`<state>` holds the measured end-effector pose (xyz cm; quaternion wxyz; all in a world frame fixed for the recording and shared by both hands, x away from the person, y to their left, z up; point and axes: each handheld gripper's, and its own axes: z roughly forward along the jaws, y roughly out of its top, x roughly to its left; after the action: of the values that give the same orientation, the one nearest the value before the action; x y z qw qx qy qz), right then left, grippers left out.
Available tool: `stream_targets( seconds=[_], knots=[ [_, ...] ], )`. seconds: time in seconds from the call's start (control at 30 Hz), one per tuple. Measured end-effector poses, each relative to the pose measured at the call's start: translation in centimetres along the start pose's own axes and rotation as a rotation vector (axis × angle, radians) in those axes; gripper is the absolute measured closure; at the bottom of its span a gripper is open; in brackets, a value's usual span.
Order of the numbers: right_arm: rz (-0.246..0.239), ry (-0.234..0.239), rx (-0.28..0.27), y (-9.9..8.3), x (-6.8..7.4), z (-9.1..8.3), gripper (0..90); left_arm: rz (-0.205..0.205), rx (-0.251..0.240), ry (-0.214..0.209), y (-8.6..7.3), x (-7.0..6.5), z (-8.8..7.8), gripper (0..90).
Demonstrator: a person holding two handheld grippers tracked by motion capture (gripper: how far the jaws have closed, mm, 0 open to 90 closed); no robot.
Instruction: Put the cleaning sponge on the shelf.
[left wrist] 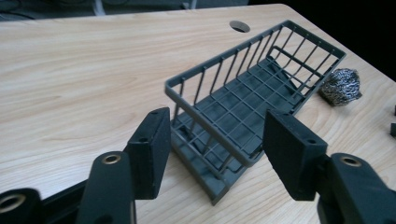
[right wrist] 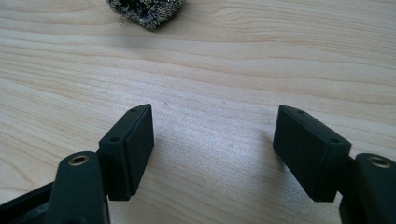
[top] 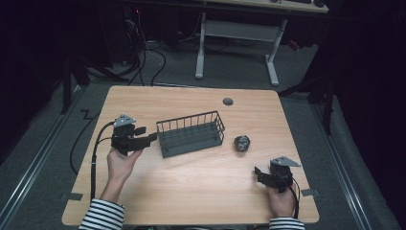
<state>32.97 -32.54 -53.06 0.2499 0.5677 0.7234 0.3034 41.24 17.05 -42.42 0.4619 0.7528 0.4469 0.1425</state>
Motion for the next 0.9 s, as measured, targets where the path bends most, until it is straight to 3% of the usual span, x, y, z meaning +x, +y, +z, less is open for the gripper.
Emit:
stream_targets(
  seconds=[0.1, 0.47, 0.7, 0.9],
  knots=[
    [-0.001, 0.000, -0.001, 0.0, 0.0, 0.0, 29.1, 0.023, -0.011, 0.029, -0.4, 0.3, -0.8, 41.6],
    [0.000, -0.002, -0.001, 0.0, 0.0, 0.0, 29.4, -0.010, 0.015, 0.113, -3.9, 2.6, -2.3, 40.2],
    [0.003, -0.004, -0.002, 0.0, 0.0, 0.0, 29.8, -0.040, 0.067, 0.163, -6.5, 4.1, -1.5, 38.8],
    [0.003, -0.004, -0.002, 0.0, 0.0, 0.0, 29.9, -0.050, 0.108, 0.196, -8.4, 4.7, -0.4, 37.8]
  ],
)
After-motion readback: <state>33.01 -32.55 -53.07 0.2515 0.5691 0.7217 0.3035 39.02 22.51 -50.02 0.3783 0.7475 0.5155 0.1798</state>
